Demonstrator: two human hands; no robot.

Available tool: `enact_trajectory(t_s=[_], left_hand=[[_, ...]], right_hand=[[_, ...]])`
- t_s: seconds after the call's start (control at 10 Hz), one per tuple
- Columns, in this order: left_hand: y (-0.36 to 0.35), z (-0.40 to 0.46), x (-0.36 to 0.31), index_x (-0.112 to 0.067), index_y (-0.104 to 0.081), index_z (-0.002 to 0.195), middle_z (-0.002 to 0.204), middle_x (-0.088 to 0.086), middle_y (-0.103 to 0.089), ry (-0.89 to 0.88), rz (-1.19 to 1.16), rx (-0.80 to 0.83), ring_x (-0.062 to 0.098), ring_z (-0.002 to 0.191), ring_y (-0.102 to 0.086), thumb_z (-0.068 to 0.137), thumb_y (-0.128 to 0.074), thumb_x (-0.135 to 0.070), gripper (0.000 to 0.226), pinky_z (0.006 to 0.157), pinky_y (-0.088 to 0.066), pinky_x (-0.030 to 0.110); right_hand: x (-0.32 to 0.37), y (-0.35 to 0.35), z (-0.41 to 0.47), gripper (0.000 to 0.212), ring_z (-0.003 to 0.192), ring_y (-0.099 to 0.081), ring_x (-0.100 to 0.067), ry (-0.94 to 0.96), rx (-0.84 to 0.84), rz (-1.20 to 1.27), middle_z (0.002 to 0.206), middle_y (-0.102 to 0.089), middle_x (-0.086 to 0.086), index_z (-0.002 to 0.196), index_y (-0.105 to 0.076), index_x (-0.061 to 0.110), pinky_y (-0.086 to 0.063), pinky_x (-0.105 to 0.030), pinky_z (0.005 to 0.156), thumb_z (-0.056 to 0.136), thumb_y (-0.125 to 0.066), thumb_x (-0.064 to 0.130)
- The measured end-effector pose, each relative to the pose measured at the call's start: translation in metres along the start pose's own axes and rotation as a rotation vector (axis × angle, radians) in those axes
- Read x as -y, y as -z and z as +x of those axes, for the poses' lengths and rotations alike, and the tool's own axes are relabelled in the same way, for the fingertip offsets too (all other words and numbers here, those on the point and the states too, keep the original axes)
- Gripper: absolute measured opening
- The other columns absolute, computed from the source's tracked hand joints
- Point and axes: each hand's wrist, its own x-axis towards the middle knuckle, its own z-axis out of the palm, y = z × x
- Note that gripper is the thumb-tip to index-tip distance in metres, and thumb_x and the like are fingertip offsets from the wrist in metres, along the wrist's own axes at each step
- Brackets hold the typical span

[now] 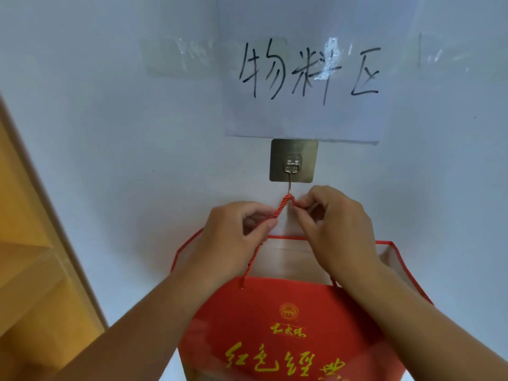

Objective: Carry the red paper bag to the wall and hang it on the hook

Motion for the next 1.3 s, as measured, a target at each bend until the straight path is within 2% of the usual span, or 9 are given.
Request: enact_trajectory(t_s=[0.2,0.4,0.6,0.7,0.8,1.0,1.1,1.2,1.3], left_hand=[[-0.014,-0.016,-0.006,-0.026,-0.077,0.108,0.085,-0.01,-0.077,-0.037,0.019,-0.011,0.003,0.078,-0.074,0.097,-0.068,-0.026,0.014,0.076,-0.063,0.033],[-0.012,-0.024,-0.011,-0.031,-0.07,0.119,0.101,-0.014,-0.075,-0.033,0.061,-0.056,-0.001,0.093,-0.07,0.097,-0.065,-0.036,0.022,0.077,-0.062,0.022],[-0.016,-0.03,-0.019,-0.038,-0.061,0.13,0.11,-0.018,-0.073,-0.037,0.148,-0.037,-0.001,0.101,-0.068,0.101,-0.056,-0.043,0.03,0.083,-0.058,0.02],[-0.019,-0.034,-0.02,-0.037,-0.057,0.136,0.117,-0.019,-0.068,-0.001,0.198,-0.035,0.0,0.106,-0.064,0.102,-0.055,-0.041,0.034,0.082,-0.048,0.011],[-0.022,-0.04,-0.021,-0.033,-0.055,0.139,0.126,-0.014,-0.067,0.038,0.241,0.0,0.004,0.113,-0.063,0.101,-0.056,-0.041,0.039,0.088,-0.048,0.015],[-0.022,-0.056,-0.029,-0.036,-0.053,0.14,0.133,-0.015,-0.064,0.024,0.377,-0.072,-0.001,0.111,-0.057,0.1,-0.056,-0.044,0.041,0.09,-0.049,0.021],[-0.02,-0.068,-0.028,-0.037,-0.048,0.143,0.136,-0.016,-0.062,0.01,0.445,-0.104,0.0,0.116,-0.056,0.099,-0.057,-0.044,0.045,0.096,-0.054,0.027],[-0.013,-0.081,-0.026,-0.035,-0.049,0.143,0.134,-0.013,-0.064,-0.044,0.54,-0.143,0.009,0.121,-0.061,0.099,-0.057,-0.045,0.045,0.097,-0.052,0.028],[0.001,-0.091,-0.024,-0.032,-0.058,0.131,0.124,-0.009,-0.07,-0.117,0.606,-0.164,0.014,0.11,-0.065,0.098,-0.06,-0.042,0.035,0.086,-0.045,0.024]], right_hand=[[-0.004,0.001,-0.007,0.013,0.073,-0.068,-0.018,-0.034,0.028,0.032,0.078,-0.072,0.005,0.083,-0.069,0.022,-0.054,-0.036,0.064,0.089,-0.075,0.031],[-0.005,0.005,-0.013,0.015,0.073,-0.069,-0.015,-0.059,0.088,0.122,0.075,-0.071,0.008,0.083,-0.066,0.023,-0.057,-0.04,0.067,0.09,-0.074,0.034],[-0.011,0.013,-0.017,0.015,0.076,-0.069,-0.009,-0.057,0.183,0.266,0.079,-0.072,0.007,0.094,-0.068,0.023,-0.057,-0.028,0.072,0.092,-0.073,0.037],[-0.013,0.016,-0.019,0.018,0.078,-0.069,-0.01,-0.068,0.226,0.279,0.082,-0.072,0.005,0.101,-0.067,0.023,-0.059,-0.033,0.075,0.091,-0.072,0.037],[-0.019,0.019,-0.023,0.02,0.082,-0.069,-0.013,-0.051,0.281,0.256,0.086,-0.071,0.004,0.102,-0.067,0.022,-0.059,-0.038,0.078,0.091,-0.071,0.038],[-0.021,0.031,-0.032,0.038,0.102,-0.062,0.005,-0.046,0.353,0.308,0.117,-0.069,0.015,0.128,-0.064,0.025,-0.042,0.004,0.084,0.093,-0.07,0.04],[-0.022,0.033,-0.036,0.045,0.1,-0.056,0.012,-0.023,0.355,0.307,0.122,-0.064,0.017,0.134,-0.061,0.025,-0.037,0.008,0.083,0.093,-0.068,0.042],[-0.024,0.043,-0.037,0.043,0.111,-0.056,0.004,-0.043,0.283,0.278,0.126,-0.065,0.013,0.133,-0.063,0.024,-0.037,-0.002,0.093,0.094,-0.068,0.04],[-0.024,0.072,-0.042,0.023,0.108,-0.068,-0.006,-0.104,0.04,0.389,0.115,-0.074,0.008,0.118,-0.072,0.024,-0.053,-0.029,0.103,0.096,-0.068,0.029]])
